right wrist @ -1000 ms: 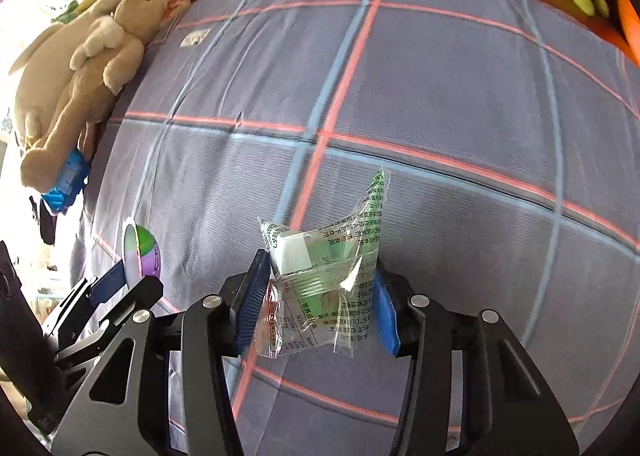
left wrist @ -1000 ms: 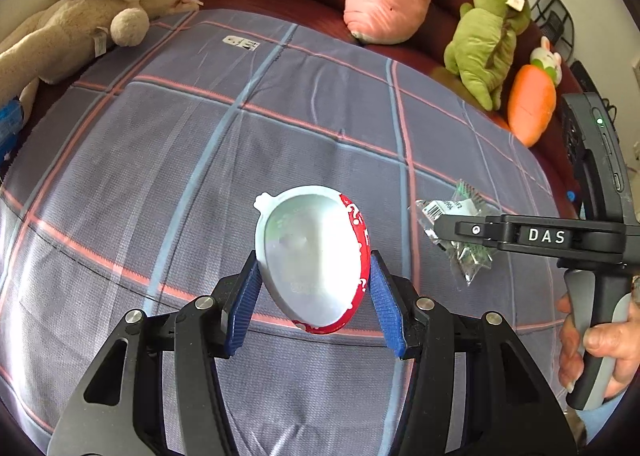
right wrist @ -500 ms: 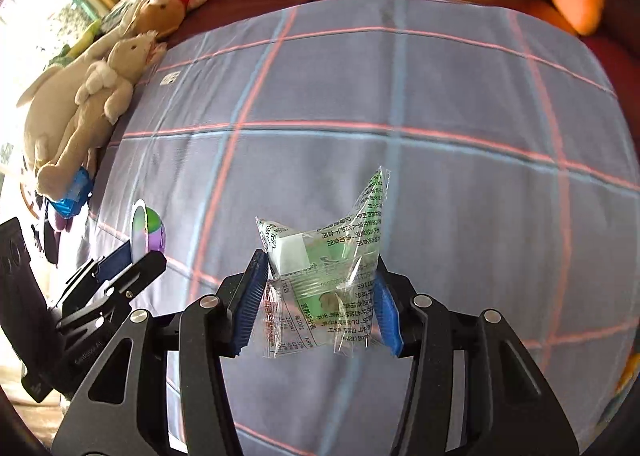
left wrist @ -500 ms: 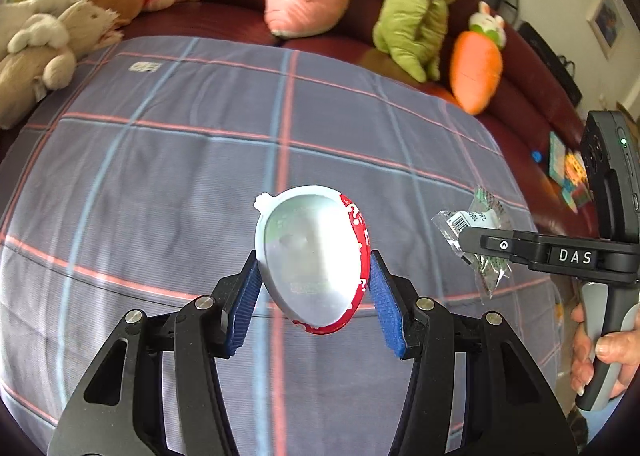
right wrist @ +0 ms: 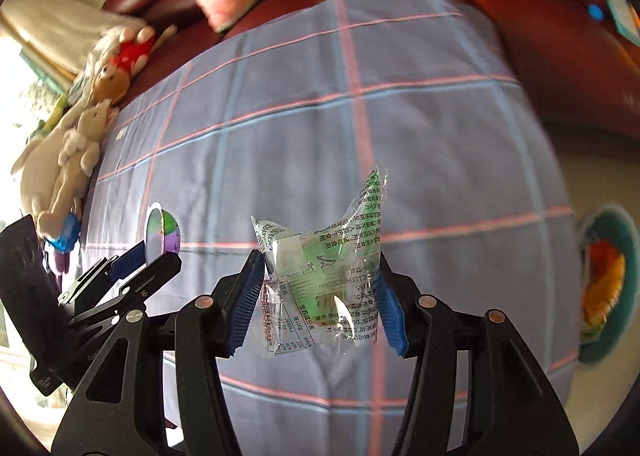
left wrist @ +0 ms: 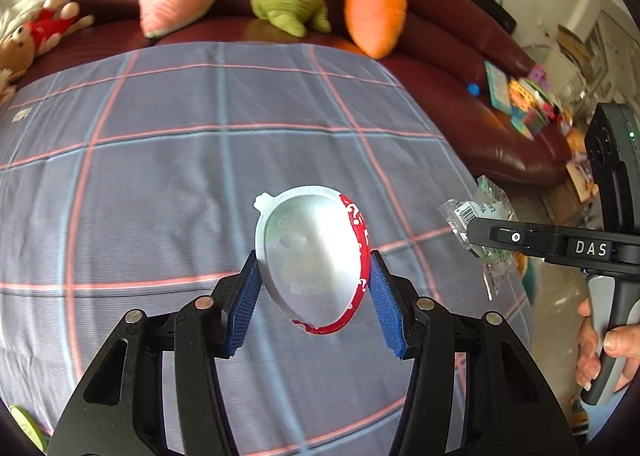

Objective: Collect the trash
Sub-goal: 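Carry the packet and capsule half over the teal bin with both tools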

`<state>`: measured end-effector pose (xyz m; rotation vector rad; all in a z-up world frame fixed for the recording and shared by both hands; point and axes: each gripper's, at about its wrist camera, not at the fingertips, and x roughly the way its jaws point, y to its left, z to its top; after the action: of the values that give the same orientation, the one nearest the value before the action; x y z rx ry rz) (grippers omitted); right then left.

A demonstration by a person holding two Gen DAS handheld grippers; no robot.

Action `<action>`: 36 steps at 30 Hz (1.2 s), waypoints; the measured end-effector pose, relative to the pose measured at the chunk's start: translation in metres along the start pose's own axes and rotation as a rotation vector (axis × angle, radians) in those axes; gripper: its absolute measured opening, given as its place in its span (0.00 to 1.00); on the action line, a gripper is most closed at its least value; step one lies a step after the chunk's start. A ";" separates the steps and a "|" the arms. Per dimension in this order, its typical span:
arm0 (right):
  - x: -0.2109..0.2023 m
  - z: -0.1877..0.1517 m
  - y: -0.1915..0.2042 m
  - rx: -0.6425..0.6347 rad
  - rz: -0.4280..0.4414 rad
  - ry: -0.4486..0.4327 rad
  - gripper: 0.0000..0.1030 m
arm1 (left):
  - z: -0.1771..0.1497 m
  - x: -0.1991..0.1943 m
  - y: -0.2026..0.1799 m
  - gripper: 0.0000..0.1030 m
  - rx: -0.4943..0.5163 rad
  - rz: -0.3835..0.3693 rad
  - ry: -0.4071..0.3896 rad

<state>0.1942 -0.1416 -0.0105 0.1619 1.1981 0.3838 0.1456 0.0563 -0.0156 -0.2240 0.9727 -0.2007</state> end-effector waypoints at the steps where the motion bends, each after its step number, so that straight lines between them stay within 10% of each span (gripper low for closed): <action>1: -0.004 -0.002 -0.009 0.012 0.001 -0.005 0.50 | 0.000 0.005 -0.013 0.52 0.019 -0.005 0.009; 23: -0.126 -0.096 -0.296 0.423 -0.088 -0.236 0.52 | -0.010 0.100 -0.237 0.52 0.372 -0.103 0.164; 36: -0.136 -0.112 -0.353 0.525 -0.084 -0.258 0.54 | -0.013 0.143 -0.322 0.53 0.488 -0.149 0.223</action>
<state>0.1199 -0.5278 -0.0456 0.5950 1.0238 -0.0350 0.1916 -0.2922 -0.0469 0.1786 1.0971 -0.5999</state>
